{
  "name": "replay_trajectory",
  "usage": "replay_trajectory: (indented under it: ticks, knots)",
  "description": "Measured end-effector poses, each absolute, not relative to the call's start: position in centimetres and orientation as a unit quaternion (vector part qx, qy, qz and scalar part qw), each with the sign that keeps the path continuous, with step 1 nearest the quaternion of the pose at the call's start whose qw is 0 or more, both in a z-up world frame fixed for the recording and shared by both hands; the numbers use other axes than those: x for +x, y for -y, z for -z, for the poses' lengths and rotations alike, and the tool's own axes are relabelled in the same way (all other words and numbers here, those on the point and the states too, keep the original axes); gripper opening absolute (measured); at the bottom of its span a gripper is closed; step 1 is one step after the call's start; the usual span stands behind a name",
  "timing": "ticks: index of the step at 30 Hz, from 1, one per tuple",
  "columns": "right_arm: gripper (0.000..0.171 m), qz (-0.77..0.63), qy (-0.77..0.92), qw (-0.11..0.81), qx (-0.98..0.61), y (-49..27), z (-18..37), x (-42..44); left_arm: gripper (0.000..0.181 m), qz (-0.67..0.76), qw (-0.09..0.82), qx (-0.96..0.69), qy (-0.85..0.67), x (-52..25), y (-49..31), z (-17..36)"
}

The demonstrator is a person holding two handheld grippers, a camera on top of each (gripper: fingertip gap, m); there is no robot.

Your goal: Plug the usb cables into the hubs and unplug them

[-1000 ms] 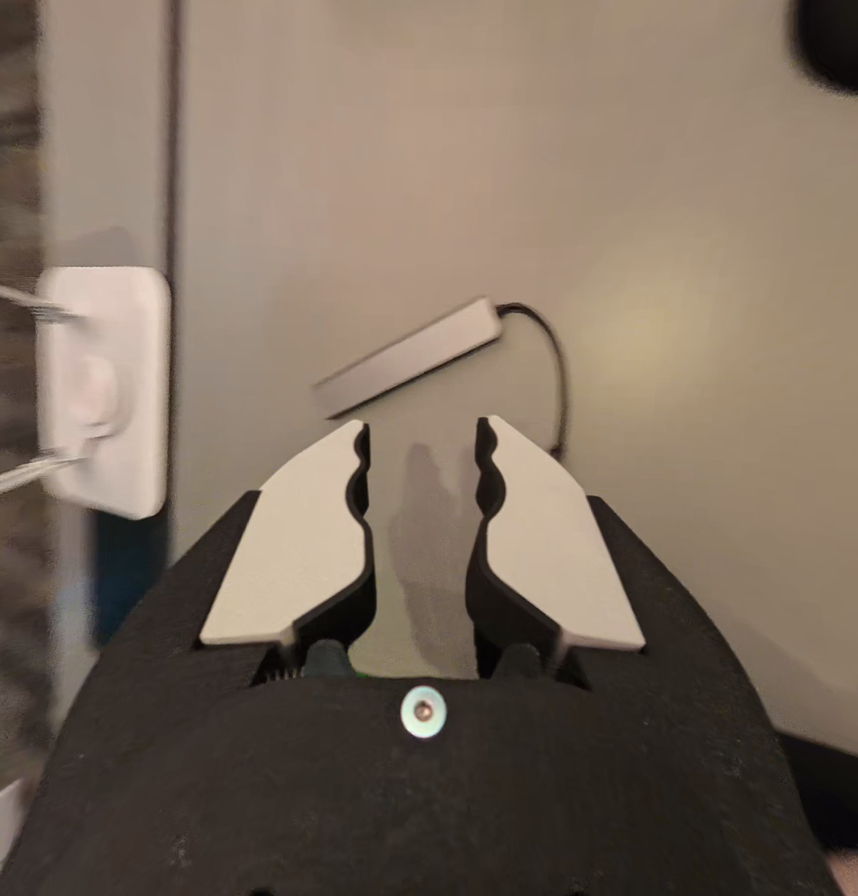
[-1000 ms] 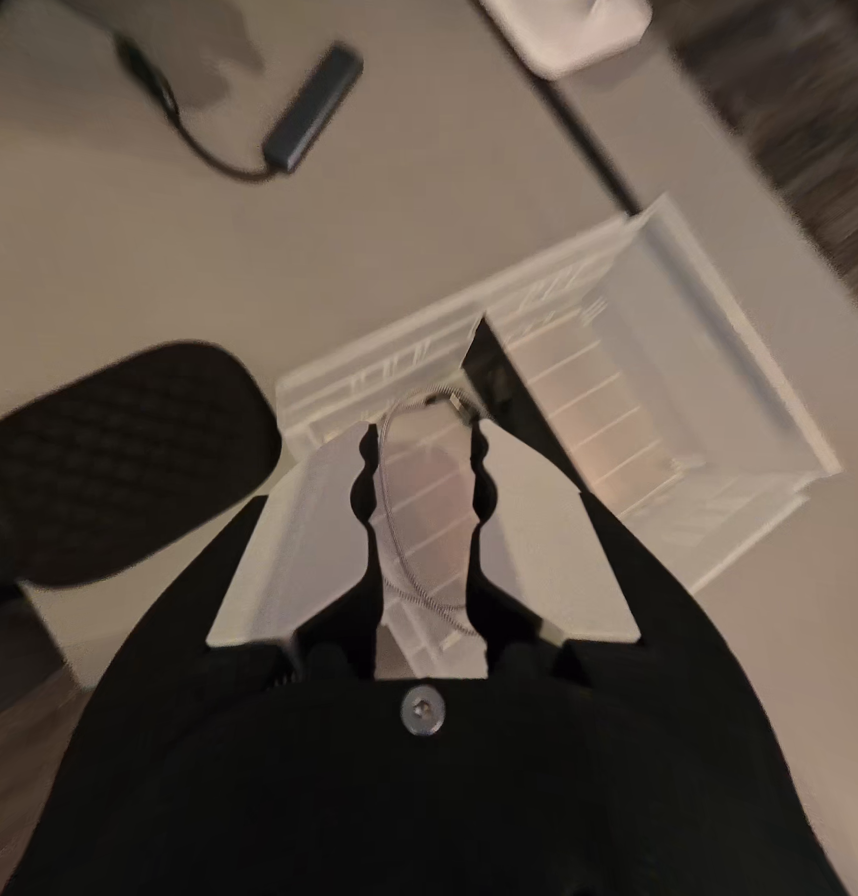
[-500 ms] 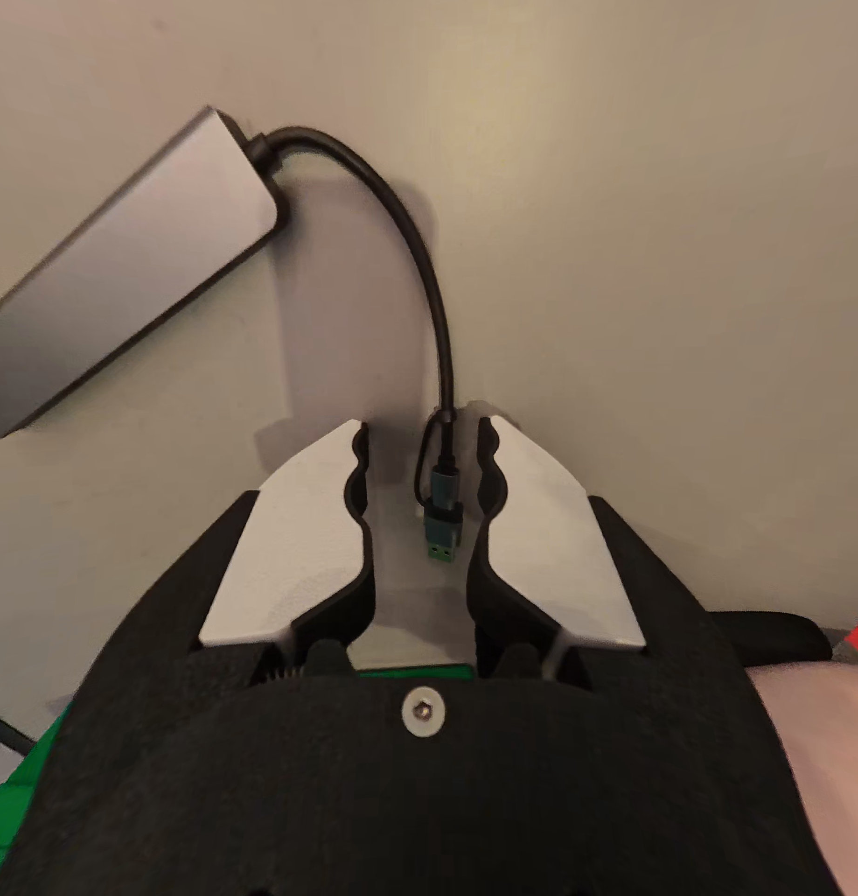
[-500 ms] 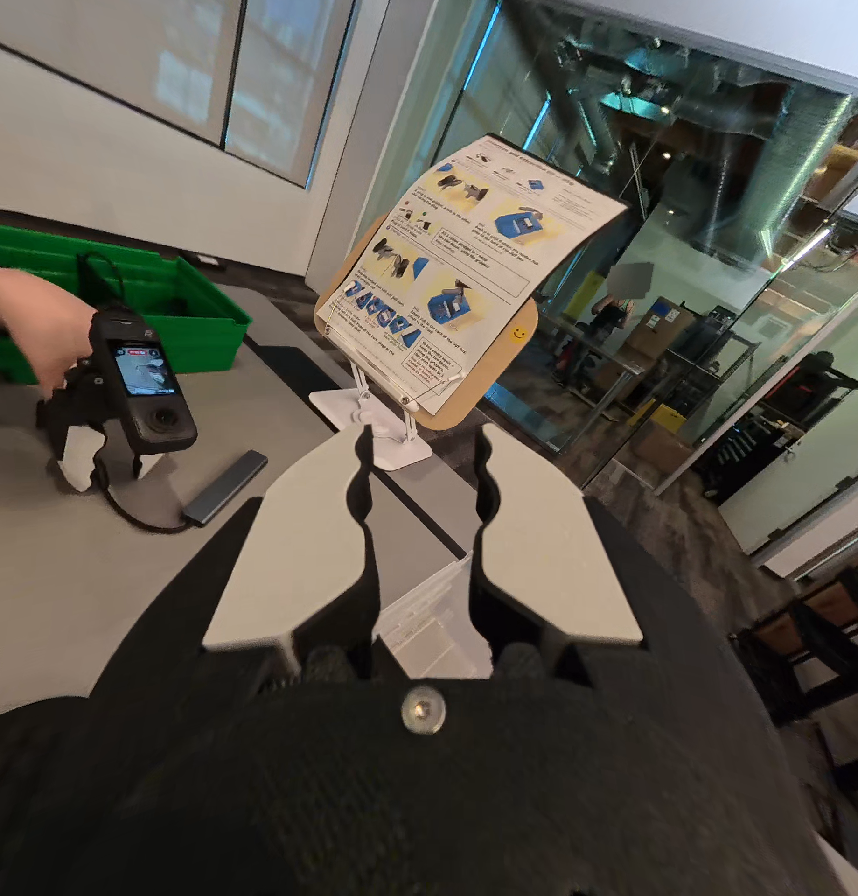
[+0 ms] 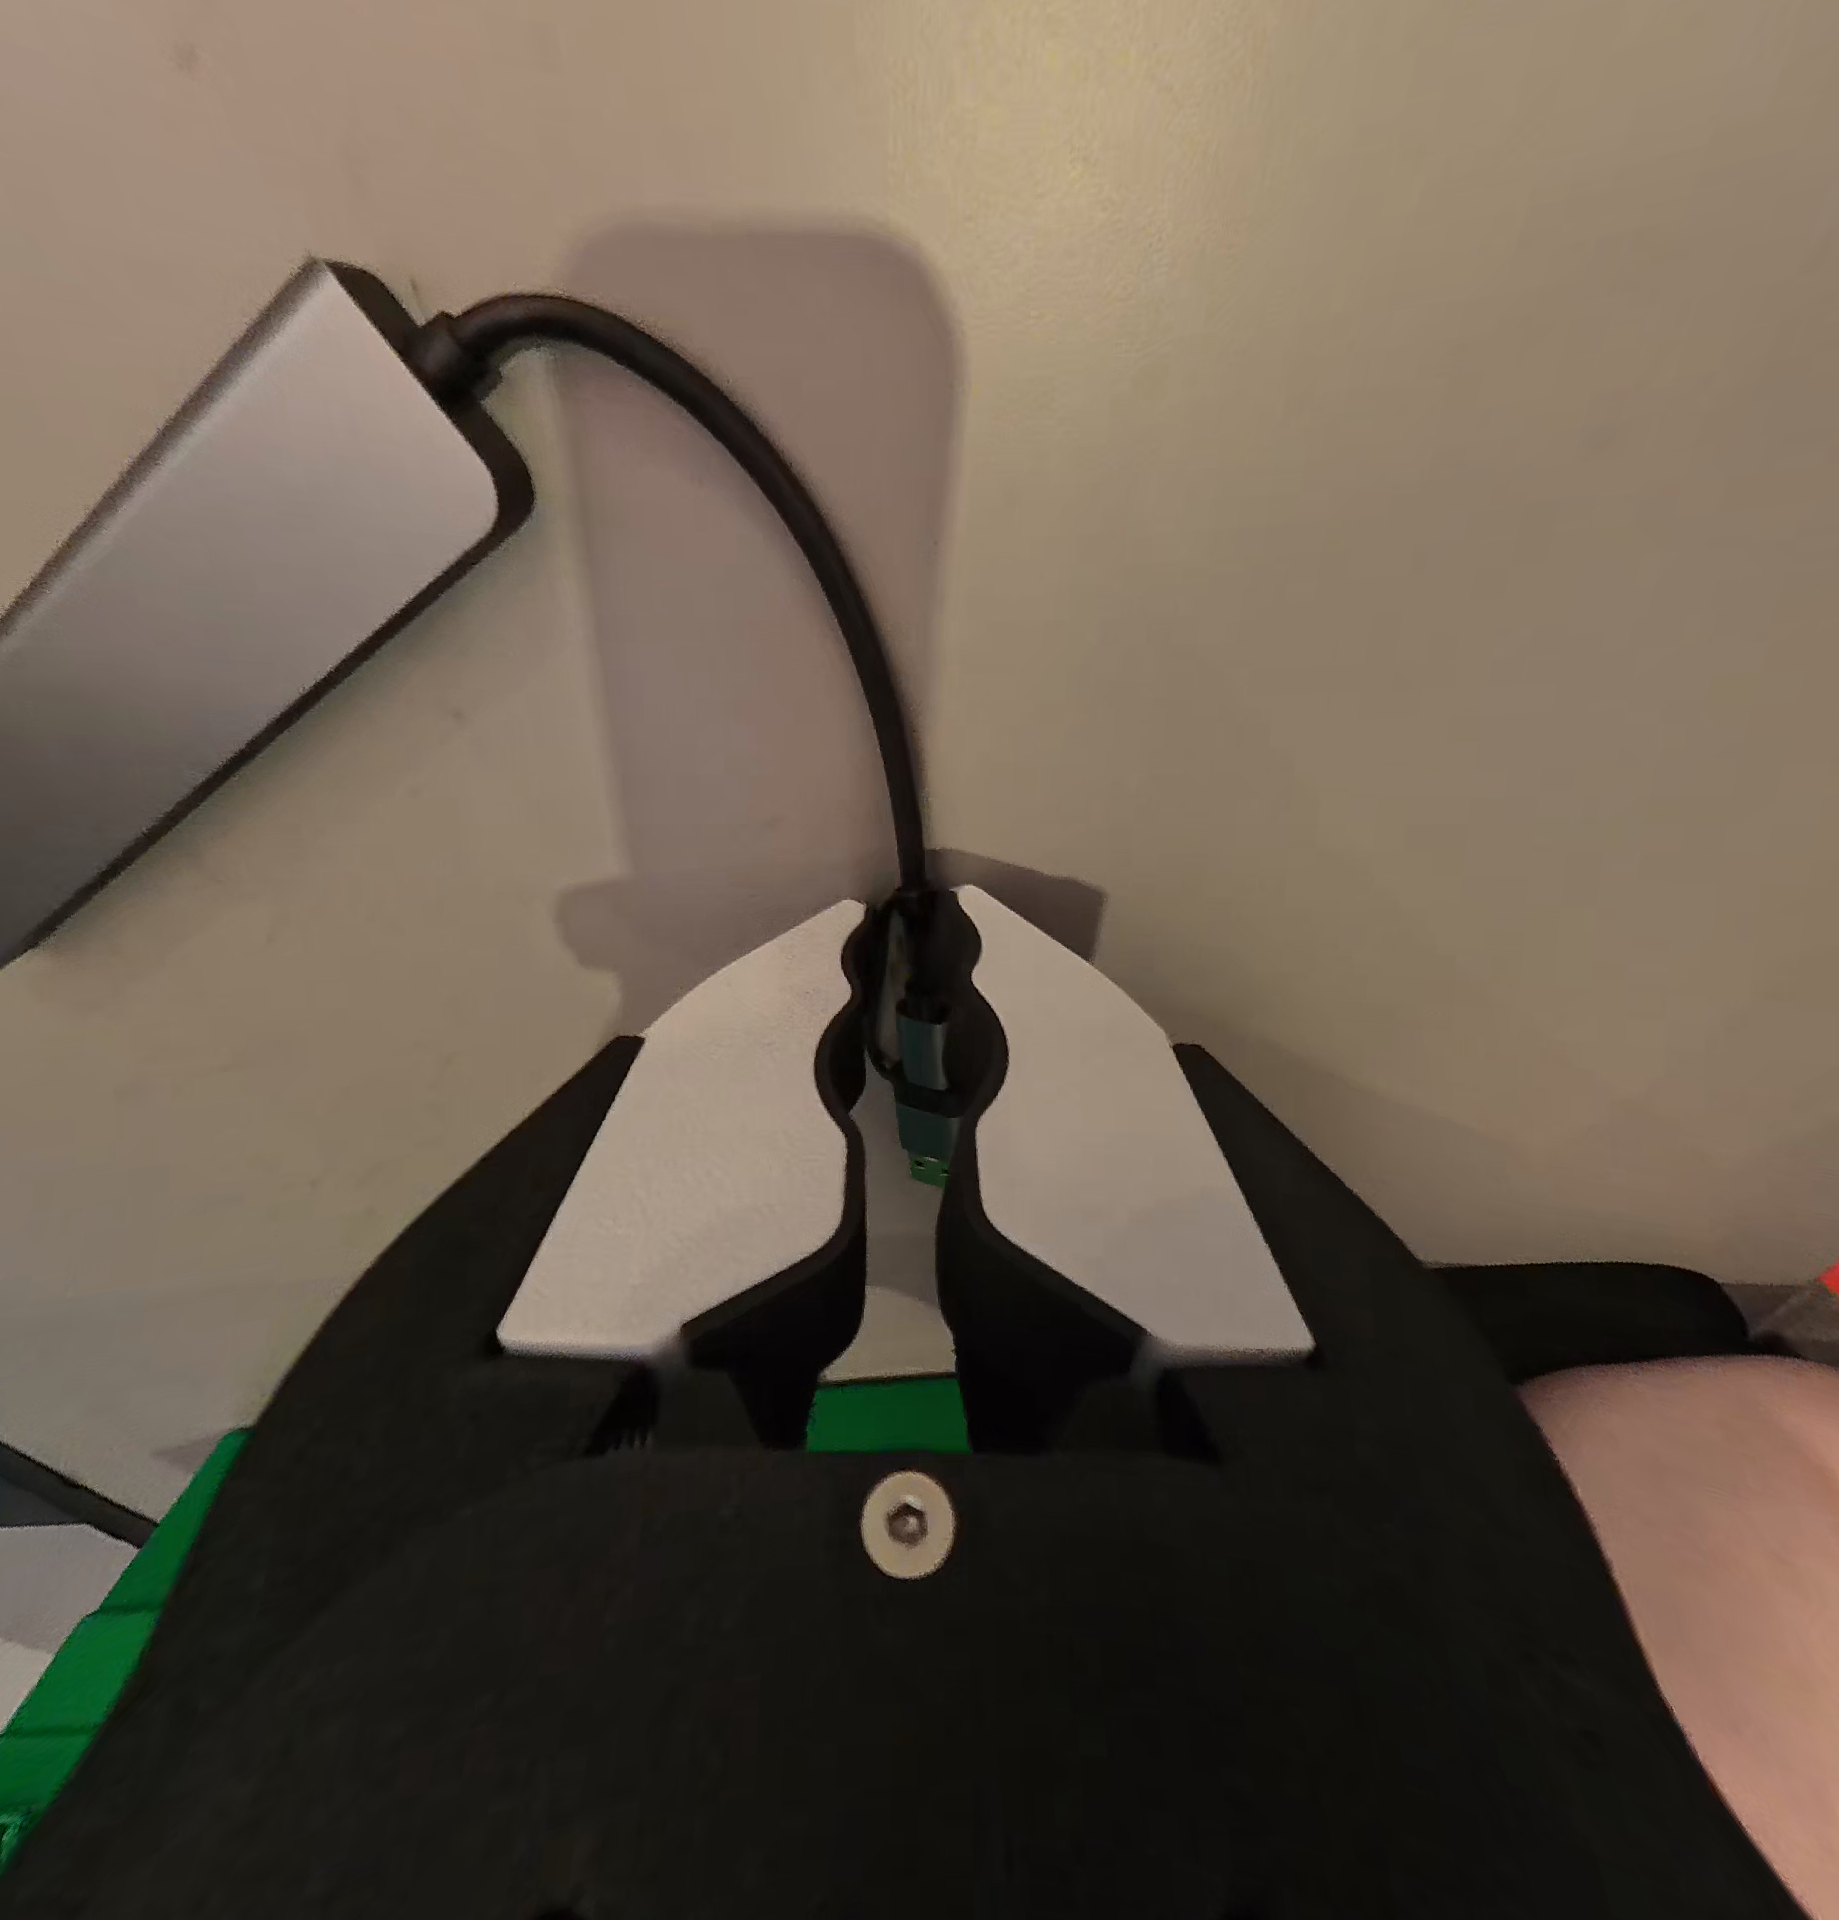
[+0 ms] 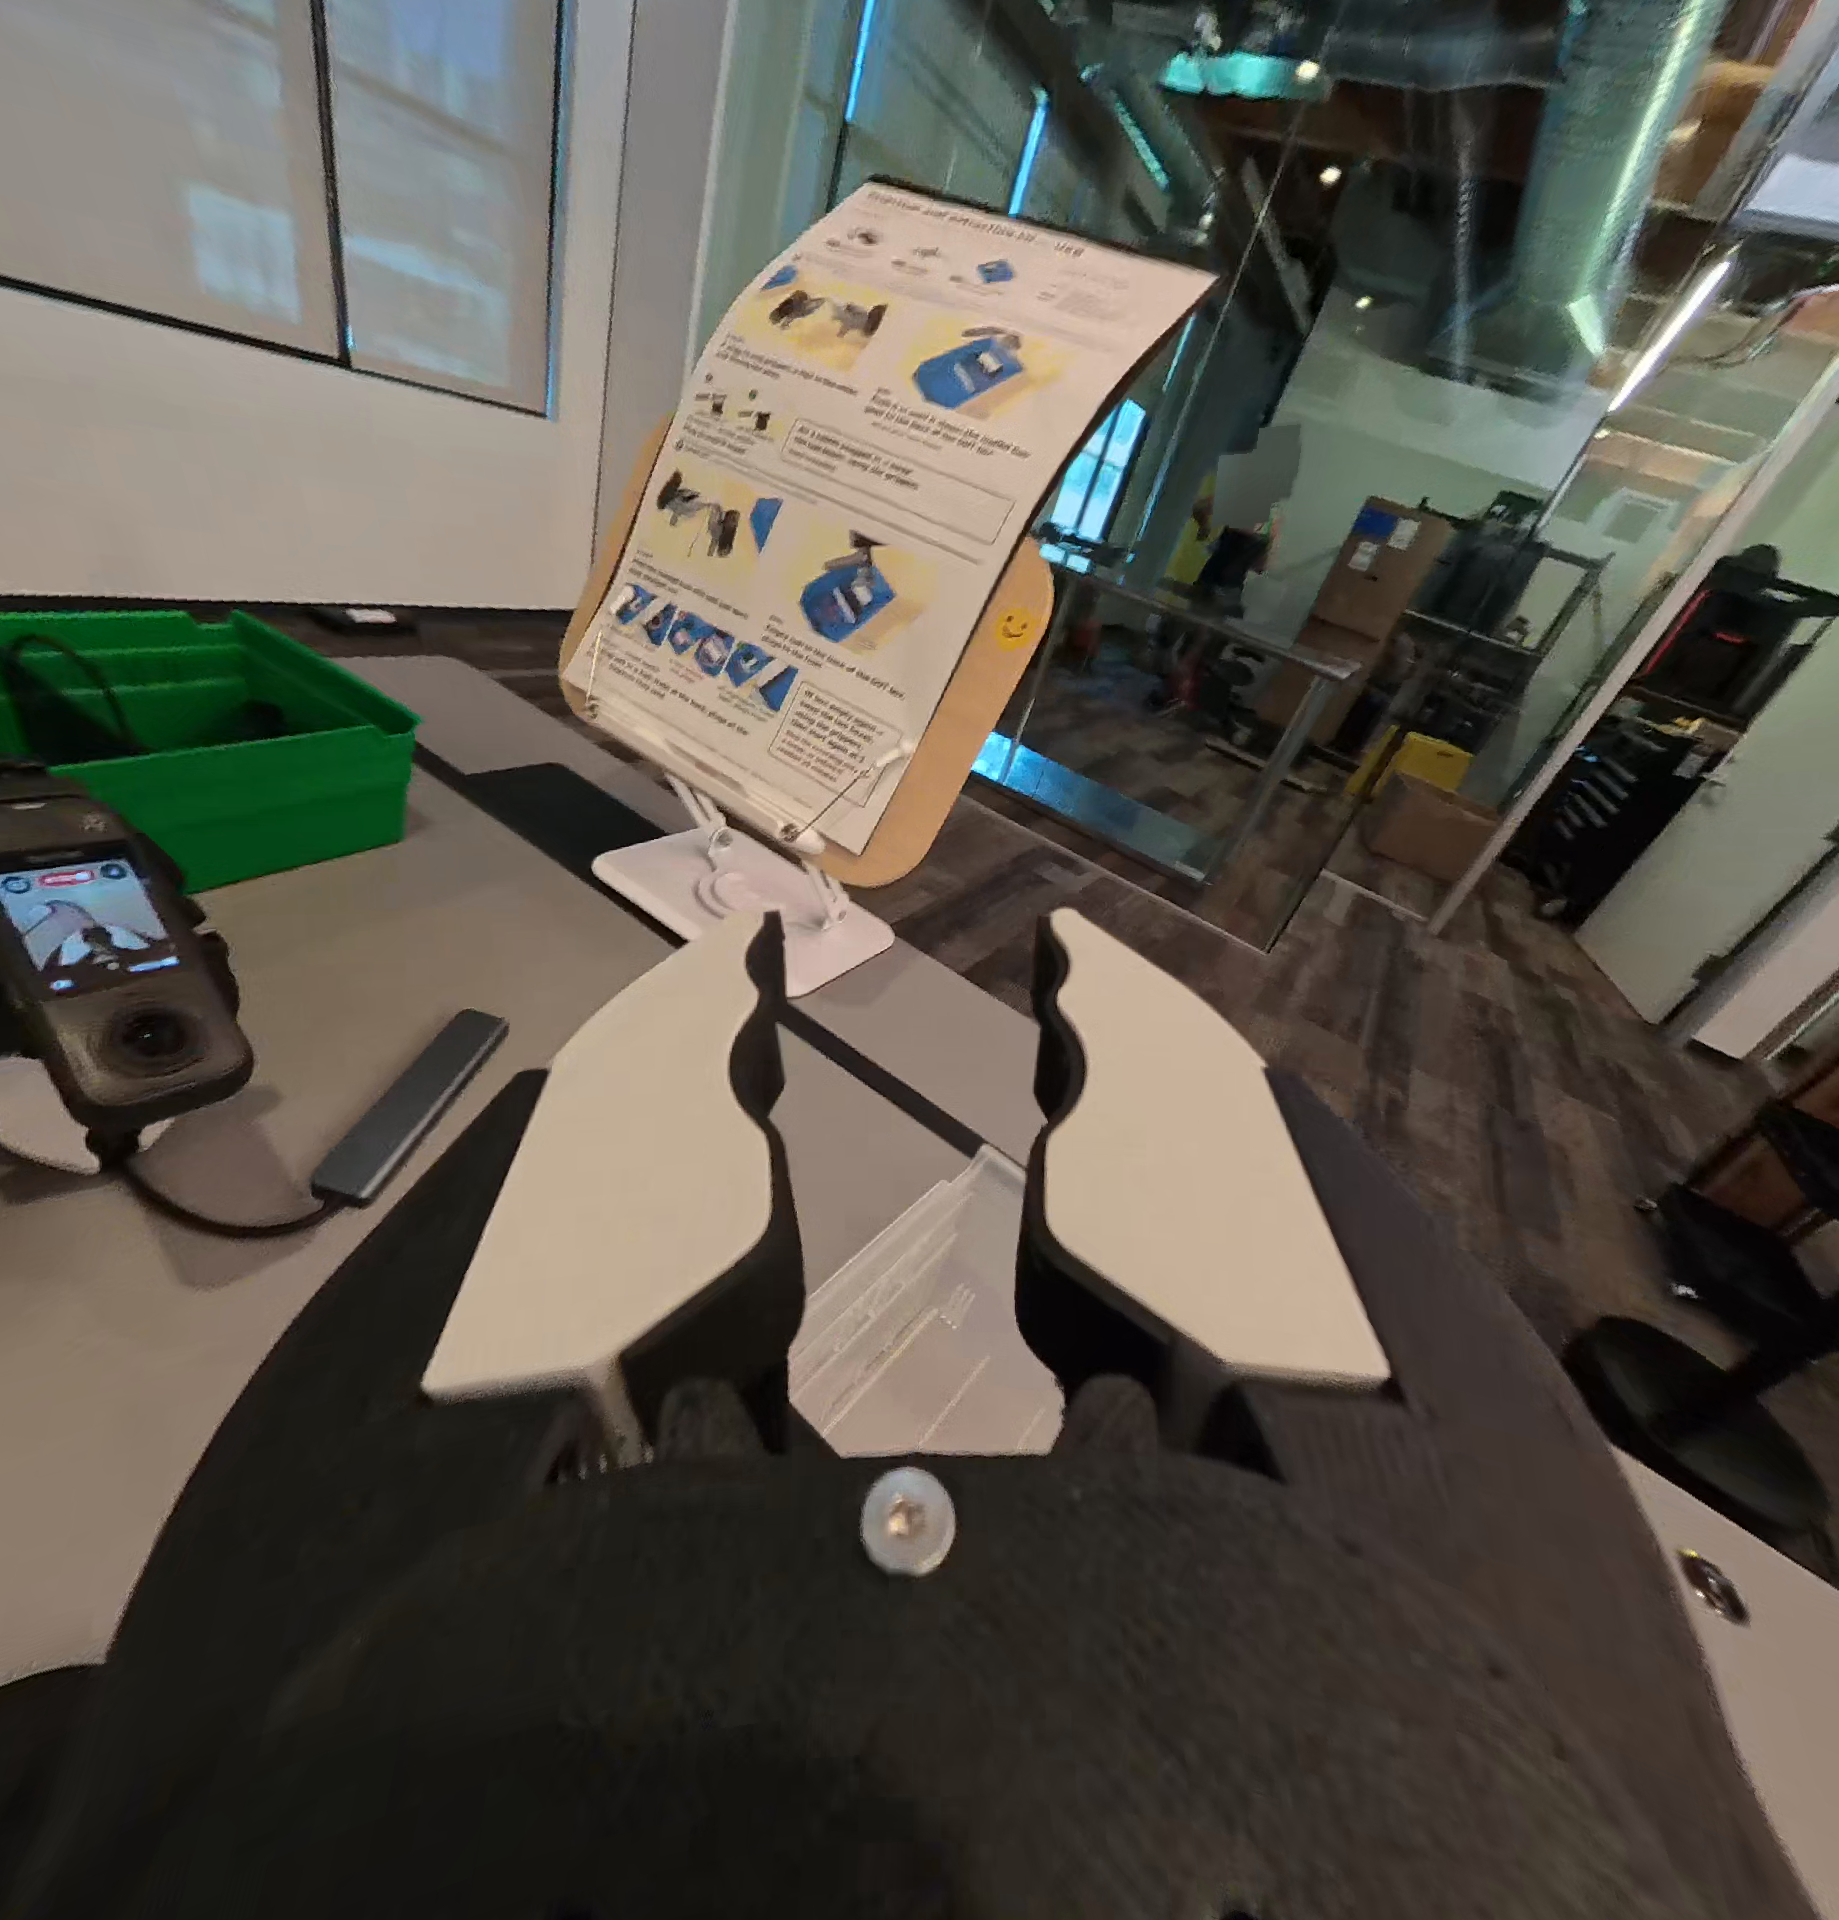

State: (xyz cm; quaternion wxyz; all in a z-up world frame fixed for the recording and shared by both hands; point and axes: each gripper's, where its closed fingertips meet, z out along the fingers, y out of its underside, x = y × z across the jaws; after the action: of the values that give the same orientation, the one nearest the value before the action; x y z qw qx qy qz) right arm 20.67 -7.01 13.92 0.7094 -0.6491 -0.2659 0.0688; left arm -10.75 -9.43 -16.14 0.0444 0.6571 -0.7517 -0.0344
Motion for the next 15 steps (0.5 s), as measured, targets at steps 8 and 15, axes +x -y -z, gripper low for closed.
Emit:
replay_trajectory:
  ticks: [8,15]
  knots:
    - [0.048,-0.025,0.402,0.626,-0.668,4.7,-10.1,13.1,0.004,-0.097,-0.053,0.701,0.705,-8.5,8.3,10.6]
    - [0.056,-0.150,0.618,0.515,-0.575,7.0,-3.6,-2.1,0.004,-0.188,-0.186,0.720,0.642,-9.3,6.2,3.6]
